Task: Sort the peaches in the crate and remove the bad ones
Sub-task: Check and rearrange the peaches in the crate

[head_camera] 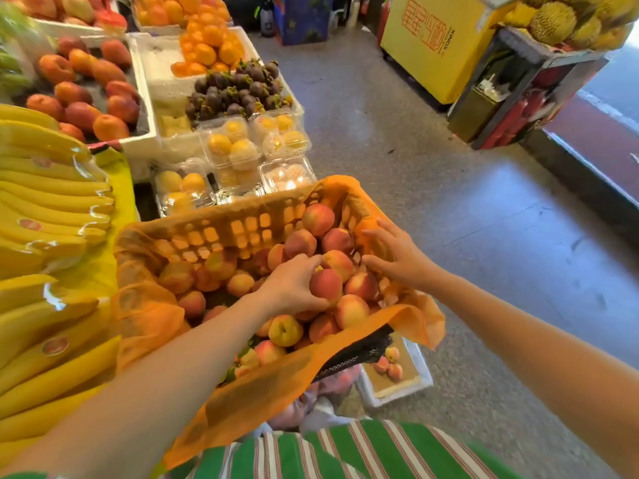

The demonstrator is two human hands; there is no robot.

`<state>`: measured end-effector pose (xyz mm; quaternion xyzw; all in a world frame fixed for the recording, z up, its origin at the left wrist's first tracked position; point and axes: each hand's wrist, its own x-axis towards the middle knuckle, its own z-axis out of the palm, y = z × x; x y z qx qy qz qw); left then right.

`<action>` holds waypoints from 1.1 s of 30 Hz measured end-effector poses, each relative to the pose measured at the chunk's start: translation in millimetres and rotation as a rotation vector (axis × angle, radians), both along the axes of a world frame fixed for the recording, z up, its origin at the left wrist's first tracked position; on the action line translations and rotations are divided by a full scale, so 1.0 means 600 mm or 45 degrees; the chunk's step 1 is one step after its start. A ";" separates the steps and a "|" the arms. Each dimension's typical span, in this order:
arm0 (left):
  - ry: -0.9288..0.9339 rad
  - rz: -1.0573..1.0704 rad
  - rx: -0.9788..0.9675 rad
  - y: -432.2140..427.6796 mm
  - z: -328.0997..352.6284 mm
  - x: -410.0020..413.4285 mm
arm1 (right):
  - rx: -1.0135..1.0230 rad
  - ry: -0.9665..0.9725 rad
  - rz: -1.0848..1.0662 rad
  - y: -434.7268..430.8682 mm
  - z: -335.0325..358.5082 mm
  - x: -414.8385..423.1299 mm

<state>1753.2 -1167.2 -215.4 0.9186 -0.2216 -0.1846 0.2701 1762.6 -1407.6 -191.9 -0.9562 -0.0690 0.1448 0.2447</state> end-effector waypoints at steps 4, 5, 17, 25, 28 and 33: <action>-0.043 0.041 0.019 -0.007 -0.001 -0.004 | 0.090 -0.001 0.040 -0.006 -0.007 -0.009; -0.042 0.031 0.026 -0.002 -0.001 -0.004 | 0.080 -0.004 0.033 -0.005 -0.007 -0.008; 0.241 0.154 -0.264 0.077 0.023 -0.020 | 0.277 -0.330 0.454 0.122 0.028 0.035; -0.115 0.203 0.138 0.169 0.022 -0.013 | 0.026 0.106 0.925 0.229 0.005 0.037; -0.524 0.329 0.393 0.223 0.023 -0.022 | -0.192 0.243 1.170 0.260 -0.011 0.019; -0.404 0.443 0.634 0.278 0.006 -0.066 | -0.828 0.013 1.621 0.307 -0.044 -0.002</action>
